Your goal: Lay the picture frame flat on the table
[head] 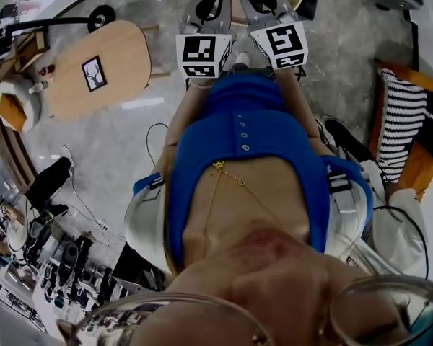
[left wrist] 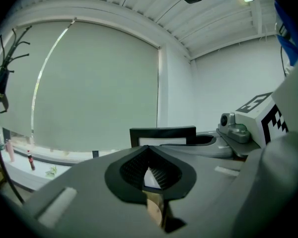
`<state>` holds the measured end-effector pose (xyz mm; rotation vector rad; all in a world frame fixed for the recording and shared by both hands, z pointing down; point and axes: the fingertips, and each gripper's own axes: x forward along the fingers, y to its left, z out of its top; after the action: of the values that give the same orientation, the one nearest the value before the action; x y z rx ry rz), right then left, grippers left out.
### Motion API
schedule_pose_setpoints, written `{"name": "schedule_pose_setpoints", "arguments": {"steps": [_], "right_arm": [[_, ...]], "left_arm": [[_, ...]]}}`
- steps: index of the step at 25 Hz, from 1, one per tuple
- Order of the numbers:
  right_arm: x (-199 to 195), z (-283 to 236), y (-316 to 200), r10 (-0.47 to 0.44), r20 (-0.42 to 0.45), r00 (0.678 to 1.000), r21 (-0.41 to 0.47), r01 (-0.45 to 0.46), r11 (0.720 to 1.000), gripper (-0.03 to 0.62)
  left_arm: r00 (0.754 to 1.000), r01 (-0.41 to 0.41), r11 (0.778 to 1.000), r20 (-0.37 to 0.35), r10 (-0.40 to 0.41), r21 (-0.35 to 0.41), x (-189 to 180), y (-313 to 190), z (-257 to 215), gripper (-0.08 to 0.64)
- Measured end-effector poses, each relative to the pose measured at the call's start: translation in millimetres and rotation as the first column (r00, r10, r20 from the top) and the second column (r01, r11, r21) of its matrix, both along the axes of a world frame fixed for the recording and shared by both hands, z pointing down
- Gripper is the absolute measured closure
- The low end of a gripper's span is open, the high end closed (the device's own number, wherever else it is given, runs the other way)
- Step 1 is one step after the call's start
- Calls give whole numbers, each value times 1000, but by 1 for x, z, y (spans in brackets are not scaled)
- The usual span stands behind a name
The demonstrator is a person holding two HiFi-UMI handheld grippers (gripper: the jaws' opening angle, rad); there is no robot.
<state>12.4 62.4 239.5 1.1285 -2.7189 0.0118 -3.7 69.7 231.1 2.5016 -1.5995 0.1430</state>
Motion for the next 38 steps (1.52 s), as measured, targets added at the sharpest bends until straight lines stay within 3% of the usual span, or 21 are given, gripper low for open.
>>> {"name": "schedule_pose_setpoints", "arguments": {"steps": [7,13,19,25,32,38], "right_arm": [[-17,0,-23,21,-5,1000,-5,-21,1000,581],[-30,-3,-65,95,-15,995,-2,-95,995,581],[-11,-33,-126,187,-33,982,0,-187,982,581],[-51,-6,-147,241,-44,970,-5,-241,971,581],[-90,29,-166,283,-94,954,-41,-288,957,581],[-45,38,-174,348,-146,926,-77,-362,929,581]], "left_arm": [[999,-29,999,-20,29,-16,-17,-23,6,563],[993,-114,993,-35,114,-5,-29,-72,0,563],[975,-218,976,-45,218,8,-11,-135,-30,563],[957,-287,958,-43,286,-8,-50,-158,0,563],[928,-363,931,-105,357,-45,-85,-180,41,563],[903,-423,903,-123,413,-74,-49,-193,53,563]]}}
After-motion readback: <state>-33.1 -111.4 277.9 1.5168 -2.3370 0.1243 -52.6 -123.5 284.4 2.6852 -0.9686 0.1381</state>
